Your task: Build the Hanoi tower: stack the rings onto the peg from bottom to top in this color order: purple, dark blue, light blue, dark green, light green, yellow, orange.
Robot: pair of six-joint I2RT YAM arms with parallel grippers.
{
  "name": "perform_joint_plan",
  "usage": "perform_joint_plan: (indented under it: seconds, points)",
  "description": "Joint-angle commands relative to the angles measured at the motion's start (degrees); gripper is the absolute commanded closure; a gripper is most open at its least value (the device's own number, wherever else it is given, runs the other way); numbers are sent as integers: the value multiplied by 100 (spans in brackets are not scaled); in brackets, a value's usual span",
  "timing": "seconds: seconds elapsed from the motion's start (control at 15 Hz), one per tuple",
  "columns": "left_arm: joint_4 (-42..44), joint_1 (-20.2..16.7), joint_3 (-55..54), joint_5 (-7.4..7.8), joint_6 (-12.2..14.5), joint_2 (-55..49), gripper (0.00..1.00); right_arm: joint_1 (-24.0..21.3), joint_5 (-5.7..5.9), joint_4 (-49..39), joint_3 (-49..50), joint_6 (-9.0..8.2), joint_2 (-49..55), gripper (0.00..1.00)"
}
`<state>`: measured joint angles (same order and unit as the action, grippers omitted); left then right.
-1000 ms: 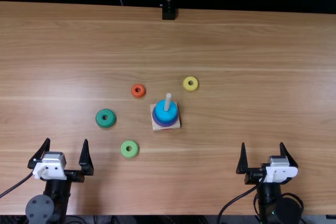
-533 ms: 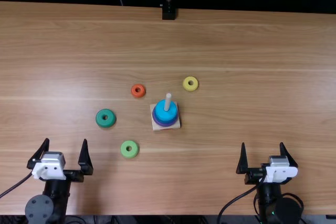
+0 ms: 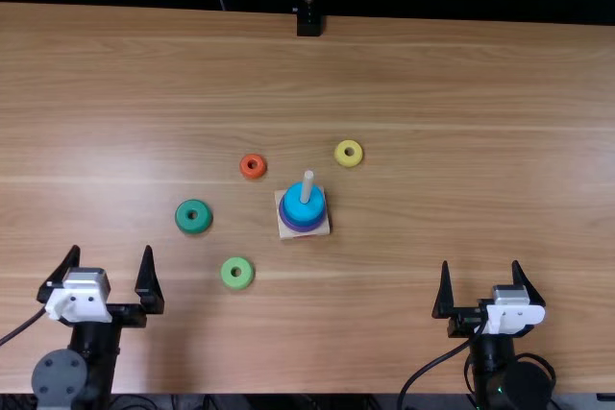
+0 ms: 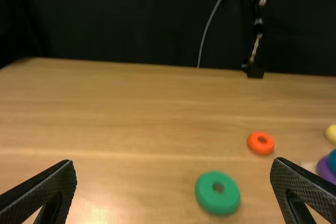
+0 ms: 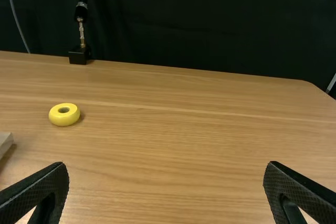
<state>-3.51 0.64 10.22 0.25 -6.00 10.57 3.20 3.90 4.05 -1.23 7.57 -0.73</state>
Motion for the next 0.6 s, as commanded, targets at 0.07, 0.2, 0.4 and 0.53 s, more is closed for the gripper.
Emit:
perform_joint_plan:
  seconds: [0.07, 0.2, 0.4, 0.53]
  points:
    - [-29, 6, 736, -15, 516, 358, 0, -74, 11, 96, 44, 13, 73, 0]
    - [-29, 32, 991, -67, 1001, 745, 0, -74, 11, 96, 44, 13, 73, 0]
    - [13, 67, 1835, -99, 1053, 1703, 0, -74, 11, 96, 44, 13, 73, 0]
    - [55, 76, 2098, -78, 1053, 2424, 0, -74, 11, 96, 44, 13, 73, 0]
